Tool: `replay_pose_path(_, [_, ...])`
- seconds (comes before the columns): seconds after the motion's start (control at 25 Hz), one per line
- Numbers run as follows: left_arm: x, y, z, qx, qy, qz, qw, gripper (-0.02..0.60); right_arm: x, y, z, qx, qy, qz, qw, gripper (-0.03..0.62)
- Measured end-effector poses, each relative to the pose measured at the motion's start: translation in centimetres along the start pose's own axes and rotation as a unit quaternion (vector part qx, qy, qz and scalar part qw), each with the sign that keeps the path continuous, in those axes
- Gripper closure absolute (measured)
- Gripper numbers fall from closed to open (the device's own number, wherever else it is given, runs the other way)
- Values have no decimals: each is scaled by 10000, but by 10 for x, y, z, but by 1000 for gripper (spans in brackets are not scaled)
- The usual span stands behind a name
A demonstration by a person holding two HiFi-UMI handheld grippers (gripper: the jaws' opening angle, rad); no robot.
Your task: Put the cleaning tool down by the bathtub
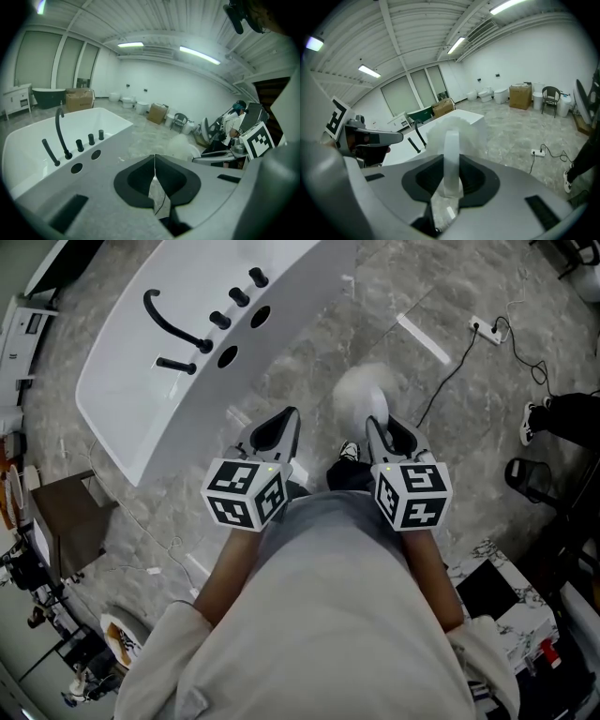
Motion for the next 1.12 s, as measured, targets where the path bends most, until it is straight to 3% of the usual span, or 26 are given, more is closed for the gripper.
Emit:
replay_pose_path(0.52, [-18,-29,-23,-8,-20,-23,10000,572,-14,-10,-39,-114,-171,-154,9997,508])
replay_pose_path(0.8, [-26,-45,-11,28,95,-51,9999,572,-28,-25,-50,-4,-56,-348,9994,510])
replay_pose_path(1.12, [-79,-99,16,246,145,-201,9994,572,-79,-62,-79,200,256,-399,9987,511])
Point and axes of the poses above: the fingertips, and each gripper's own axes: y backward along the fingers, z to its left, x out of its underside, the point moved 10 cm from there along y, backward along the fingers, and after that the axes turned 7 degrees about y, right-handed, at the moved point
